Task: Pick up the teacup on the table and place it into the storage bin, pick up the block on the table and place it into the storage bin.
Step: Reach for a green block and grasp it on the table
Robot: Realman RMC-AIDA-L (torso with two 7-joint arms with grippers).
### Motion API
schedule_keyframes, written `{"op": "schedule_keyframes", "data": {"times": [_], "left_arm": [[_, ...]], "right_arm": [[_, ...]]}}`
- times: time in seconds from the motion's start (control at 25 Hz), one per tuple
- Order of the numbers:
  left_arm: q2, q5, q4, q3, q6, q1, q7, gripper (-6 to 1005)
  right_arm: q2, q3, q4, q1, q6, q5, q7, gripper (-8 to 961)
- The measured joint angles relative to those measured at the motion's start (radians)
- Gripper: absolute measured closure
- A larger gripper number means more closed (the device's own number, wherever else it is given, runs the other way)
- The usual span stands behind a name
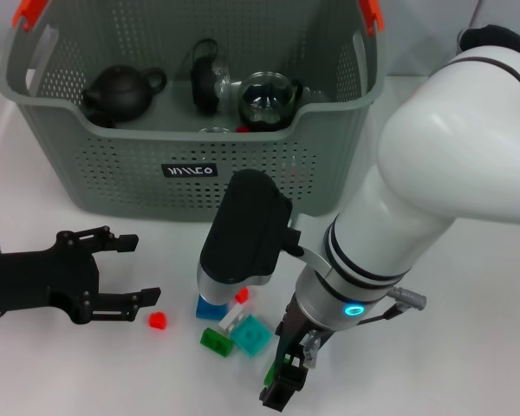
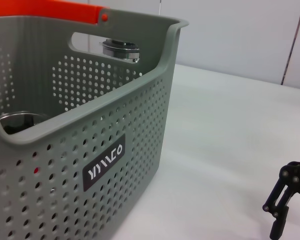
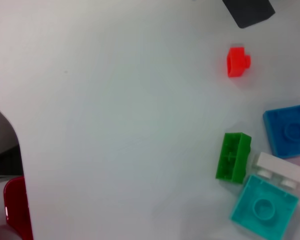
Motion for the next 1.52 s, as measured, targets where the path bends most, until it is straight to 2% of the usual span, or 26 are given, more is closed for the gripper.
{"op": "schedule_keyframes", "data": {"times": [0.52, 0.64, 1.52], "left_arm": [[0.0, 0.0, -0.001, -0.003, -0.001, 0.0, 0.001, 127], [0.0, 0.0, -0.001, -0.003, -0.001, 0.0, 0.002, 127], [-0.002, 0.0, -0.001, -0.003, -0.002, -0.001, 0.003, 126]], "right_arm": [[0.0, -0.011, 0.012, 0.0, 0.013, 0.0, 0.0, 88], [0.0, -0.015, 0.018, 0.001, 0.022, 0.0, 0.0, 289], [0.003, -0.045, 0.023, 0.001, 0.041, 0.009, -0.001, 436]]}}
